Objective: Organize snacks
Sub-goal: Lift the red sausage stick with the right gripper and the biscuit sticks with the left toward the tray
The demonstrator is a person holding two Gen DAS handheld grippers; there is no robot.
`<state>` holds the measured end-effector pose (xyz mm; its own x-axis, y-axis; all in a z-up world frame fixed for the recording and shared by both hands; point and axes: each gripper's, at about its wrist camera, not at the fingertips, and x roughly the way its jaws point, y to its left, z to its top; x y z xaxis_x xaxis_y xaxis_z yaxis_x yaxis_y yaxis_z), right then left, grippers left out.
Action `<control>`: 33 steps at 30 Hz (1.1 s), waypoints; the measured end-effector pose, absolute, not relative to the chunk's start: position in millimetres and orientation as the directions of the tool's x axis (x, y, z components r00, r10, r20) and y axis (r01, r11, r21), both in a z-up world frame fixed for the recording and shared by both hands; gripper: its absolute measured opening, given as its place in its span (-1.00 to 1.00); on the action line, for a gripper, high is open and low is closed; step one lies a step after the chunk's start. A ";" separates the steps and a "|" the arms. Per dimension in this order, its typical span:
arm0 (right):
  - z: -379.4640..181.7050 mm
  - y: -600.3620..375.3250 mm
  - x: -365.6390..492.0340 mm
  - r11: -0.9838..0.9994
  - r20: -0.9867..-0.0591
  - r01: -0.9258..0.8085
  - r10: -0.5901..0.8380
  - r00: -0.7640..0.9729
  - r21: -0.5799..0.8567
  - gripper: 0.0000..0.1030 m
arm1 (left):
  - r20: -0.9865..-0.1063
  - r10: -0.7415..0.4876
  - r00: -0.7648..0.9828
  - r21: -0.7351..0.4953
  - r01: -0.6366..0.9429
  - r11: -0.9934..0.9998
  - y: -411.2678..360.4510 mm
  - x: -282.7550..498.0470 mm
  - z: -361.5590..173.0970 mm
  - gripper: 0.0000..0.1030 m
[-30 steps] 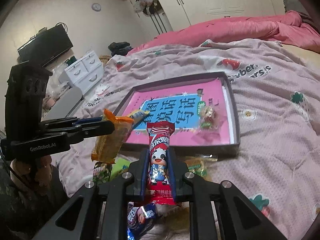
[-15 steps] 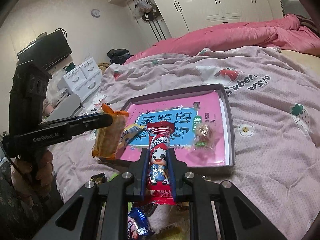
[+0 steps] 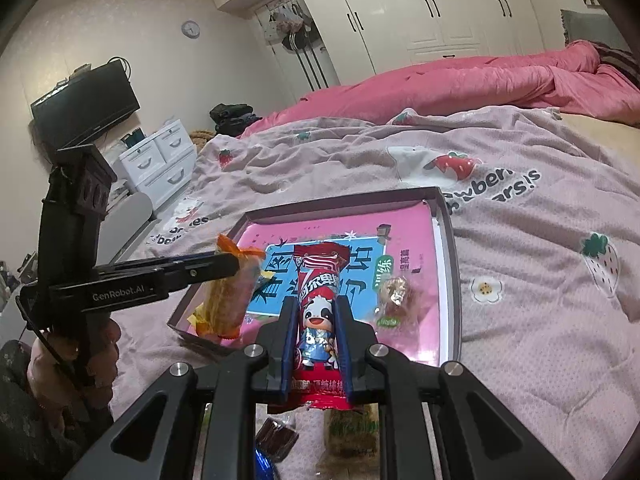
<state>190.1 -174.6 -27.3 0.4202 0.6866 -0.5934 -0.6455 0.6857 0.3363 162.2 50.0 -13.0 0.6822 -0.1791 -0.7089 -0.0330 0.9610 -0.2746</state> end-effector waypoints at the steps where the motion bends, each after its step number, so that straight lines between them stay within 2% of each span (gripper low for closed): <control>1: -27.5 -173.3 190.7 0.685 -0.594 -0.648 0.687 0.420 0.333 -0.64 | -0.706 -0.190 0.682 -0.290 -0.034 0.956 51.6 163.4 -15.4 -0.53; 4: -28.5 -169.8 193.5 0.682 -0.594 -0.654 0.686 0.419 0.327 -0.64 | -0.691 -0.232 0.684 -0.343 -0.027 0.939 55.7 165.6 -20.1 -0.53; 9: -33.3 -164.1 199.2 0.691 -0.607 -0.652 0.673 0.422 0.313 -0.64 | -0.695 -0.246 0.676 -0.363 -0.035 0.931 56.2 172.0 -28.2 -0.54; 33: -53.7 -147.0 216.9 0.705 -0.656 -0.644 0.641 0.399 0.297 -0.64 | -0.720 -0.264 0.642 -0.365 -0.026 0.931 44.2 194.8 -55.5 -0.54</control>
<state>216.9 -147.0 -53.7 0.3987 0.6407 -0.6562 -0.6440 0.7050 0.2971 194.8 44.2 -55.5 0.6416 -0.2642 -0.7201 -0.0264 0.9306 -0.3650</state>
